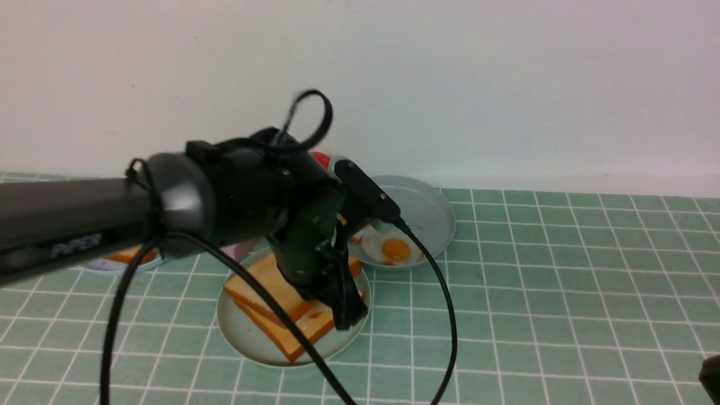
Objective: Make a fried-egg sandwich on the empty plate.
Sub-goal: Use the left arm to place a slice of bread on the fried egg in the middle
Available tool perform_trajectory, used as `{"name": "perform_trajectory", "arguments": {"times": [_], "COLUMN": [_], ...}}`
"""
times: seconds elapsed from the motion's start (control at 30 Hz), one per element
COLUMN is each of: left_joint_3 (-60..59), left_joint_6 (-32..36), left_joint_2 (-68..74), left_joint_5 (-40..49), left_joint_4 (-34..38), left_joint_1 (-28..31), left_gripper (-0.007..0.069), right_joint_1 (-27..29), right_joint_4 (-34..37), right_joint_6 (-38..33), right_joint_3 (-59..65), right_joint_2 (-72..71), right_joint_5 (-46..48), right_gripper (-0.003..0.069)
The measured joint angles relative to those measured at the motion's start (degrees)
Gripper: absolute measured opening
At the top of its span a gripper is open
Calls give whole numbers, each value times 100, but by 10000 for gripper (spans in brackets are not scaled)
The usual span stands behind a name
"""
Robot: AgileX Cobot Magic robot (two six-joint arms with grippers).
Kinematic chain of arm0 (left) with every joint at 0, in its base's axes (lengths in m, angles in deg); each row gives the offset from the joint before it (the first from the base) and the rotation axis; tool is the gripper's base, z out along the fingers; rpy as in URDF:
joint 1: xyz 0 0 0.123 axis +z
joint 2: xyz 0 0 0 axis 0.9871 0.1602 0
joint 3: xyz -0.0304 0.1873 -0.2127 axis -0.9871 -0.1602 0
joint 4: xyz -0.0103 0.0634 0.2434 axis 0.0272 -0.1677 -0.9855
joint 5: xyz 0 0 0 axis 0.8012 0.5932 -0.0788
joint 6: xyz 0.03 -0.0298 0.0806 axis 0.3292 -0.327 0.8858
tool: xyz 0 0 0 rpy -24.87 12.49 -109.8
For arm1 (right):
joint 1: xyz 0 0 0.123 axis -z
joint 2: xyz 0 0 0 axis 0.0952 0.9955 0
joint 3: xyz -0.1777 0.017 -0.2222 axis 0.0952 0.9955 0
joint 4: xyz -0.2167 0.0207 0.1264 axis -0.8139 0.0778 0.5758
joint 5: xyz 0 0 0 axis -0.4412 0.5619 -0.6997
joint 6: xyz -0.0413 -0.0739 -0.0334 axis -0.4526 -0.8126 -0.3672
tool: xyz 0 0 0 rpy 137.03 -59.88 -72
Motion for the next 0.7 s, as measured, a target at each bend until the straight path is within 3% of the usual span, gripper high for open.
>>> {"name": "perform_trajectory", "arguments": {"times": [0.23,0.33,0.6,0.7], "left_joint_3": [0,0,0,0], "left_joint_6": [0,0,0,0], "left_joint_2": [152,152,127,-12], "left_joint_5": [-19,-33,-8,114], "left_joint_4": [35,95,230,363], "left_joint_1": [0,0,0,0], "left_gripper": [31,74,325,376], "right_joint_1": [0,0,0,0], "right_joint_4": [102,108,108,72], "right_joint_6": [0,0,0,-5], "right_joint_3": [0,0,0,0], "right_joint_2": [0,0,0,0], "right_joint_5": [0,6,20,20], "right_gripper": [22,25,38,41]}}
